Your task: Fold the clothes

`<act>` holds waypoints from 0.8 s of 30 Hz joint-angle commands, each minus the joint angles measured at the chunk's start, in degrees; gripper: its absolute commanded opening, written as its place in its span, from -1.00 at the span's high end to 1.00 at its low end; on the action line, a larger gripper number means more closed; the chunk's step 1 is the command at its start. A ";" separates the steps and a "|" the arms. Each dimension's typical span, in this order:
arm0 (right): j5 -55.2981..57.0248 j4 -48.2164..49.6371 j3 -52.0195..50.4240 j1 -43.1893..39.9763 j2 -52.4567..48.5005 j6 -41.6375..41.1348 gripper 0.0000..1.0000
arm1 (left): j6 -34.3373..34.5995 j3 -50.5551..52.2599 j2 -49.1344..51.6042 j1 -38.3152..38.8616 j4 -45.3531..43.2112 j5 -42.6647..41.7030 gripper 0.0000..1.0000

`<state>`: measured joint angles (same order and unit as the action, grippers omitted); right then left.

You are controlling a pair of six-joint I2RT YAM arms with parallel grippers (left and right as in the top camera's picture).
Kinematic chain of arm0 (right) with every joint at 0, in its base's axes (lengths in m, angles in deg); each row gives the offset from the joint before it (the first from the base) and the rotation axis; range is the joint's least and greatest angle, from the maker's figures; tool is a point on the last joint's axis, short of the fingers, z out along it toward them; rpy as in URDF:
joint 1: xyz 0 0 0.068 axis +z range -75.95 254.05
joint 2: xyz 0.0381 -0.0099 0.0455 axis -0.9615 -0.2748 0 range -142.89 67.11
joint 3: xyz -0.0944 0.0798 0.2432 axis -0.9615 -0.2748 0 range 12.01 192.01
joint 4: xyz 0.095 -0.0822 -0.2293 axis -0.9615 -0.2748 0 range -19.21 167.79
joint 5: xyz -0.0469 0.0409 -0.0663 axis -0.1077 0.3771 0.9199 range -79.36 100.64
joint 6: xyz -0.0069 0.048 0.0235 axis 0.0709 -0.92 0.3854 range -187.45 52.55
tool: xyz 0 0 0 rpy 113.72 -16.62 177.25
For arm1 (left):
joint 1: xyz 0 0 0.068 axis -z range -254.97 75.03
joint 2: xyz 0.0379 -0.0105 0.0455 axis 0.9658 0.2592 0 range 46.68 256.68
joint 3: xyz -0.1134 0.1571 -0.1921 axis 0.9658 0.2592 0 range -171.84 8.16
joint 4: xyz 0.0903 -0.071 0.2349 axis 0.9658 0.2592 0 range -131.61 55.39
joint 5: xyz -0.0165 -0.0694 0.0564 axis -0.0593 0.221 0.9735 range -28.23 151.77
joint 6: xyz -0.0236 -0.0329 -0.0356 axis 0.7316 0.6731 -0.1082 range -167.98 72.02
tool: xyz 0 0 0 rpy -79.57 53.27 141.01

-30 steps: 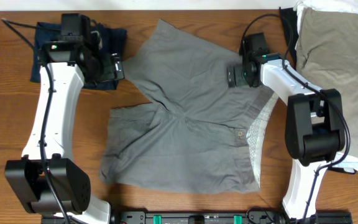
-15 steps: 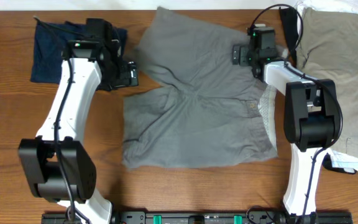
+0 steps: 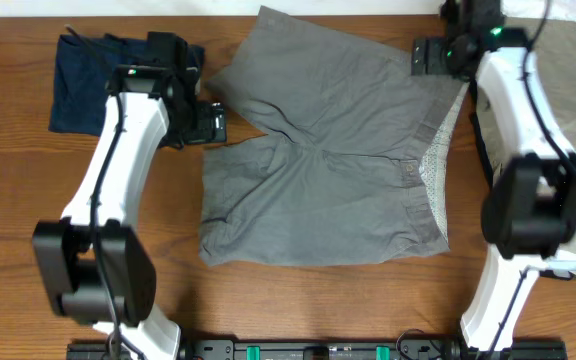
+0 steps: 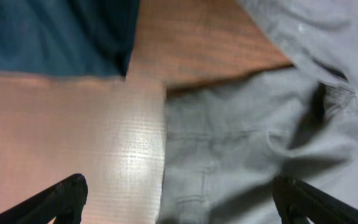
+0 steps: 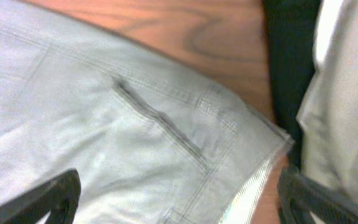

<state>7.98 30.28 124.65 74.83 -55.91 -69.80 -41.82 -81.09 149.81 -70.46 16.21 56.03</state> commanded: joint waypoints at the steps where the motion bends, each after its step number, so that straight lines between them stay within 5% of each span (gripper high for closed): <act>1: -1.27 -8.22 2.75 2.12 10.45 -2.60 -0.99 | 6.58 0.11 -6.84 -0.04 4.33 0.46 -0.97; 8: 0.11 -30.82 2.73 4.87 17.18 -9.64 -0.98 | 13.29 0.31 -13.16 1.95 16.63 0.48 -1.00; 14: 1.38 -44.74 0.48 8.41 17.46 -12.02 -0.99 | 21.05 7.82 -18.36 6.60 17.68 1.31 -0.96; 24: 1.33 -38.12 -20.81 12.81 26.34 -16.11 -0.98 | 31.10 32.04 -22.62 13.73 3.67 1.31 -0.96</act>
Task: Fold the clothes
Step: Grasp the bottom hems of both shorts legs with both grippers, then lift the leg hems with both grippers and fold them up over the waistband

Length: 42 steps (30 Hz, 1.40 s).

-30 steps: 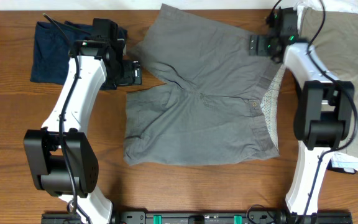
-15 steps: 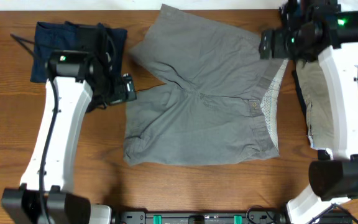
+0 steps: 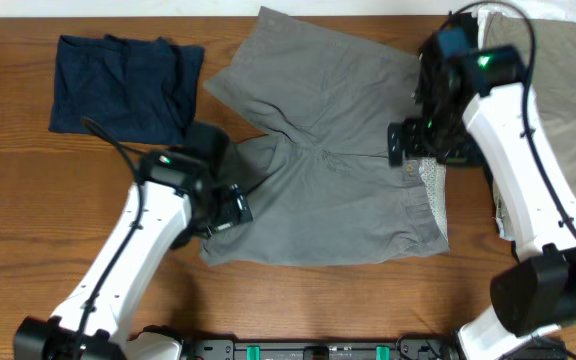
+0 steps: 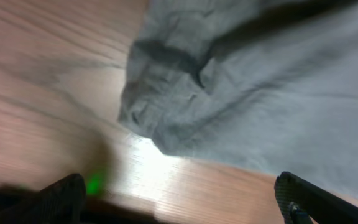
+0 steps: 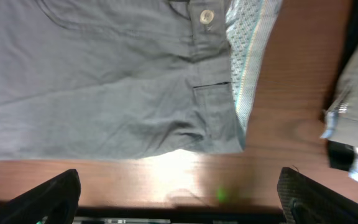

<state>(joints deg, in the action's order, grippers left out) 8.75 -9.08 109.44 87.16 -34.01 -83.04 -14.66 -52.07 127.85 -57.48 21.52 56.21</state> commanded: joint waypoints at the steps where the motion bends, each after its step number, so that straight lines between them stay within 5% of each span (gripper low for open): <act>1: 0.26 2.89 -8.90 0.48 5.81 -2.89 -0.99 | 3.91 4.57 -0.66 0.85 -3.23 1.18 -0.96; 11: -5.97 19.17 -34.47 0.48 15.52 -3.21 -0.97 | 4.98 15.28 -0.57 0.85 -16.09 2.60 -0.96; 18: -6.51 24.41 -40.79 0.66 15.63 -3.23 -0.90 | 4.96 18.03 -0.57 0.85 -19.19 1.73 -0.87; 22: -5.81 26.12 -43.08 0.70 15.63 -4.17 -0.84 | 5.18 18.12 0.04 0.85 -19.37 -1.09 -0.37; 33: -5.81 31.74 -49.37 0.70 15.63 -5.64 -0.84 | 5.14 18.12 6.86 0.85 -19.91 -3.67 0.05; 42: 1.44 39.32 -54.31 0.68 15.63 -8.33 -0.76 | 5.14 18.12 9.35 0.85 -20.87 -4.44 0.88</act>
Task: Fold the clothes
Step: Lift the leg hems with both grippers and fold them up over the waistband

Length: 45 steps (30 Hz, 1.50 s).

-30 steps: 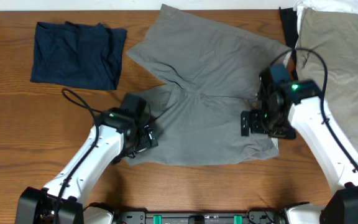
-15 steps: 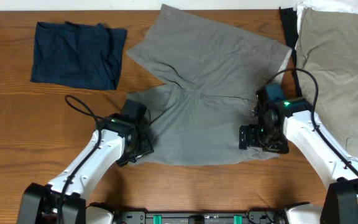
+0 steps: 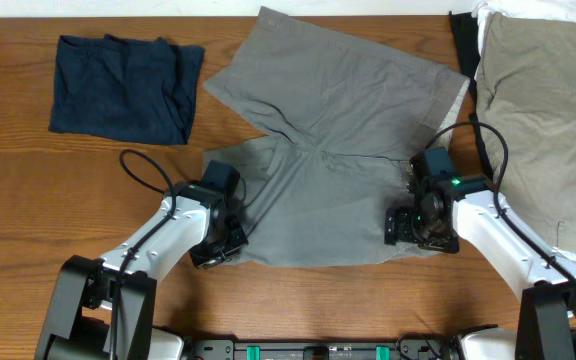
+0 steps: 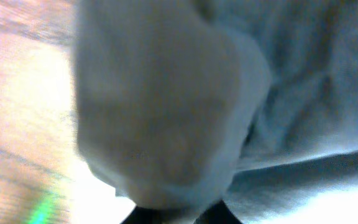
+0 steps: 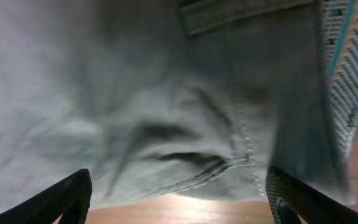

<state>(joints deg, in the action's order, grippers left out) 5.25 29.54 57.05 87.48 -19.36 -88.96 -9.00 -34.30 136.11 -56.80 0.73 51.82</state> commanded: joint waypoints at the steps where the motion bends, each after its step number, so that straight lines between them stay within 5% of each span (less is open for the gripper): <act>1: 5.53 1.38 -2.58 0.37 0.98 -2.51 -0.75 | -0.52 0.35 1.09 0.17 -0.33 -0.04 0.88; 14: 8.17 6.51 -8.46 0.35 0.96 -4.31 -0.32 | -0.52 0.35 1.09 0.17 -1.75 0.11 0.88; 18: 8.11 6.54 -8.46 0.37 0.96 -4.83 0.10 | -0.57 0.35 1.09 0.17 -2.05 0.13 0.88; 23: 7.96 6.40 -8.39 0.35 1.01 -5.79 0.97 | -1.03 0.35 1.07 0.17 -2.40 0.13 0.88; 32: 8.63 -2.54 -1.03 -2.40 4.66 -5.18 0.98 | -3.41 -2.29 -5.84 -3.82 3.04 0.20 0.88; 45: 7.50 -19.67 14.53 -9.55 17.05 3.26 0.98 | -5.46 -4.39 -42.01 -6.91 12.07 2.25 0.88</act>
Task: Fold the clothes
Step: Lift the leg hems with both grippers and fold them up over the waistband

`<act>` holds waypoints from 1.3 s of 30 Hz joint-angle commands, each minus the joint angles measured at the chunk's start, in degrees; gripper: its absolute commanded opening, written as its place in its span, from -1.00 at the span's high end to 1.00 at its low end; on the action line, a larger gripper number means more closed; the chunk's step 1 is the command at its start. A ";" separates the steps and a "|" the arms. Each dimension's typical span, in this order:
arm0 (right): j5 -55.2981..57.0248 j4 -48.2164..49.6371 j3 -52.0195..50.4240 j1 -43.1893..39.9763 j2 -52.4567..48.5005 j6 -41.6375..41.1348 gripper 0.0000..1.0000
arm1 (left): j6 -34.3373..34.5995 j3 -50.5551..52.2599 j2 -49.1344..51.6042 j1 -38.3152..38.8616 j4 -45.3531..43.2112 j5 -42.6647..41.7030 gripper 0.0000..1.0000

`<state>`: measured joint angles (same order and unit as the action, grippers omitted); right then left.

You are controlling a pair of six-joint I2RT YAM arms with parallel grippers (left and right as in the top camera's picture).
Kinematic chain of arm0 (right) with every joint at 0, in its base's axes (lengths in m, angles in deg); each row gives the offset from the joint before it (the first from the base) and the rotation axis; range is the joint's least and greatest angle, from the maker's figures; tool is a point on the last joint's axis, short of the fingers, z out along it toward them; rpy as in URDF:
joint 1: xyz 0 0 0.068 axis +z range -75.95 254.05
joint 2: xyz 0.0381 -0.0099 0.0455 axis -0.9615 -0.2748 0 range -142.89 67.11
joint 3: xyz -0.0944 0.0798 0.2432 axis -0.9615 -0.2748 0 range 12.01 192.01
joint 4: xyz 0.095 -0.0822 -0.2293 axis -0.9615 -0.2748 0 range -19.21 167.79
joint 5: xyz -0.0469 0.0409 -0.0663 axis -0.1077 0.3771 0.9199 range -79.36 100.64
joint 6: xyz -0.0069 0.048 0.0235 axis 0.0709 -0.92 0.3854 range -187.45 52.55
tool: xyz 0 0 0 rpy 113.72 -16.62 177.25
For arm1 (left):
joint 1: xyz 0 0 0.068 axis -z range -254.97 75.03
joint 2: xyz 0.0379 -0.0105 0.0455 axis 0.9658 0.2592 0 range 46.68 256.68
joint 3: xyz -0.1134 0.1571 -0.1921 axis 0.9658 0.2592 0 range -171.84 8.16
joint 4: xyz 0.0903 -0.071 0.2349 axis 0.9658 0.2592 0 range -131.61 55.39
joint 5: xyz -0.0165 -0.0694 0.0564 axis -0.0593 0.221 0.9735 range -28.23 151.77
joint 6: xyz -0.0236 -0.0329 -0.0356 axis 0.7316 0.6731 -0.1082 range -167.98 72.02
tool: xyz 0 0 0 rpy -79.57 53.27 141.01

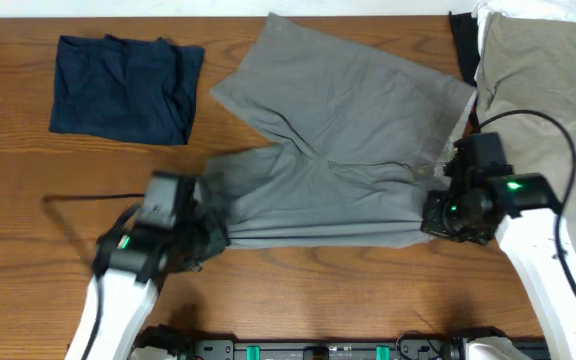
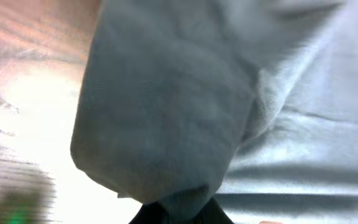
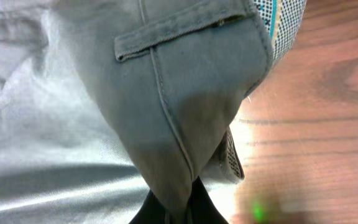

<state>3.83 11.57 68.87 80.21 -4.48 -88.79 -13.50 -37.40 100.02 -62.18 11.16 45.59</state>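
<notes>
Grey shorts [image 1: 343,130] lie spread across the middle of the table, their near edge lifted and drawn back from the front. My left gripper [image 1: 200,243] is shut on the shorts' near left hem corner [image 2: 166,124], which hangs from it in the left wrist view. My right gripper [image 1: 446,215] is shut on the near right waistband corner [image 3: 185,93], with a pocket flap and patterned lining showing in the right wrist view.
A folded dark blue garment [image 1: 123,88] lies at the far left. A khaki garment [image 1: 538,90] with a white piece and a black strap lies at the far right. Bare wooden table [image 1: 318,295] runs along the front.
Both grippers have lifted with the shorts' near corners in them. The near edge of the shorts now lies farther from the front of the table, and both arms stand farther out.
Both grippers first were open over the far part of the shorts. Then they were open nearer the front, by the near corners. Then each was down at a near corner, the left shut on cloth. Now both hold their corners raised, the near edge pulled back.
</notes>
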 commanded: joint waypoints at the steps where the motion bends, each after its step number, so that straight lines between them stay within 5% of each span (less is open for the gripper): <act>1: 7.69 -3.08 3.65 -2.25 3.10 3.72 0.98 | -0.90 -2.01 -9.14 -1.53 2.19 8.68 0.88; 9: 2.12 -11.15 6.64 -0.48 10.25 4.70 0.98 | 0.15 -10.08 -18.34 -1.53 10.47 10.91 0.88; 15: 3.85 -8.24 6.67 0.04 13.05 4.68 0.98 | -0.76 -10.56 -15.61 -1.53 7.37 14.47 0.88; 24: 9.84 7.28 6.60 -1.05 4.70 4.68 0.98 | -10.45 -10.45 1.81 -1.53 -21.44 14.56 0.88; 39: 10.01 34.60 6.60 -5.88 -16.17 7.30 0.98 | -12.39 -10.45 34.64 -1.53 -60.85 14.56 0.88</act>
<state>6.19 44.25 74.95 76.38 -17.94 -83.28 -24.71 -46.95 132.39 -62.18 -47.09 53.94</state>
